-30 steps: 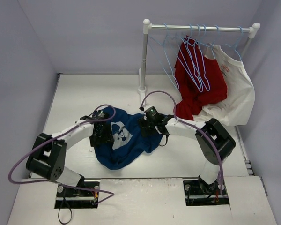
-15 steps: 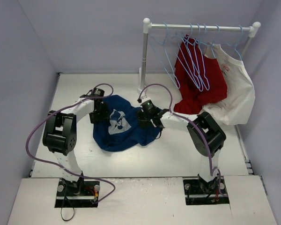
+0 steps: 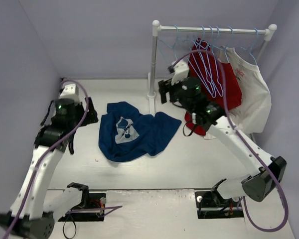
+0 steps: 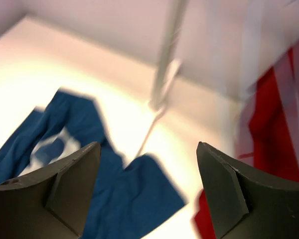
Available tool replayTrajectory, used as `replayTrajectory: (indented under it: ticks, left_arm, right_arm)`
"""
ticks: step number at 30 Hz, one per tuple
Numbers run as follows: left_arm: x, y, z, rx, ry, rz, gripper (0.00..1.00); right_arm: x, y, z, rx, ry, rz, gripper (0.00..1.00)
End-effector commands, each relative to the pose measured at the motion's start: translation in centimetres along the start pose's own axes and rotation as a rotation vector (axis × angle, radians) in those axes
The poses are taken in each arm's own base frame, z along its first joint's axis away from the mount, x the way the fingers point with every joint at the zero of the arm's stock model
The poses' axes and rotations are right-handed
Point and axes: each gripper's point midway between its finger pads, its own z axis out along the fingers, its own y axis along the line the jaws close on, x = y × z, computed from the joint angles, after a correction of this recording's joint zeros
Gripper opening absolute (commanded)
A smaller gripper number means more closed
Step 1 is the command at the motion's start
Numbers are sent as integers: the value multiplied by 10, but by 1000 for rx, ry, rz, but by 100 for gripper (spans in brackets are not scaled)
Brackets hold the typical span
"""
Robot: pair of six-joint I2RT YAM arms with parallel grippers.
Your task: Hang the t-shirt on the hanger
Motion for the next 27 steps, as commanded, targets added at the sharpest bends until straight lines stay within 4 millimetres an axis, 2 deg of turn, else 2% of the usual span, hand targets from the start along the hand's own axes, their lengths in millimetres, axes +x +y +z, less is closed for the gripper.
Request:
replayTrajectory:
  ticks: [1,5,7,9,12,17,21,27]
  left_arm:
    - [35,23,-8,-49,-6,8,80]
    - [54,31,-12,-38,-63,-7,80]
    - [52,26,-14,-4,-104,-17,81]
    - [48,25,-17,11,-127,-10,81]
    - [50,29,-17,-16,-118,-5,80]
    - [58,20,-11,27,-70,-14,80]
    - [58,22,-9,15,-58,-8,81]
    - [60,20,-7,24,-46,-9,80]
  right_arm:
    - [-23,-61,5,81,-6,-68,75]
    - [-36,-85,18,51,-14,-82,76]
    - [-30,-88,30,12,1,-92,76]
    - [-27,-101,43,9,13,-83,76]
    - [-21,-110,60,-23,26,-68,76]
    - [-7,-109,79,-74,54,-44,74]
    - [2,-107,84,-88,73,-35,69]
    - [17,-108,89,-82,106,-33,51]
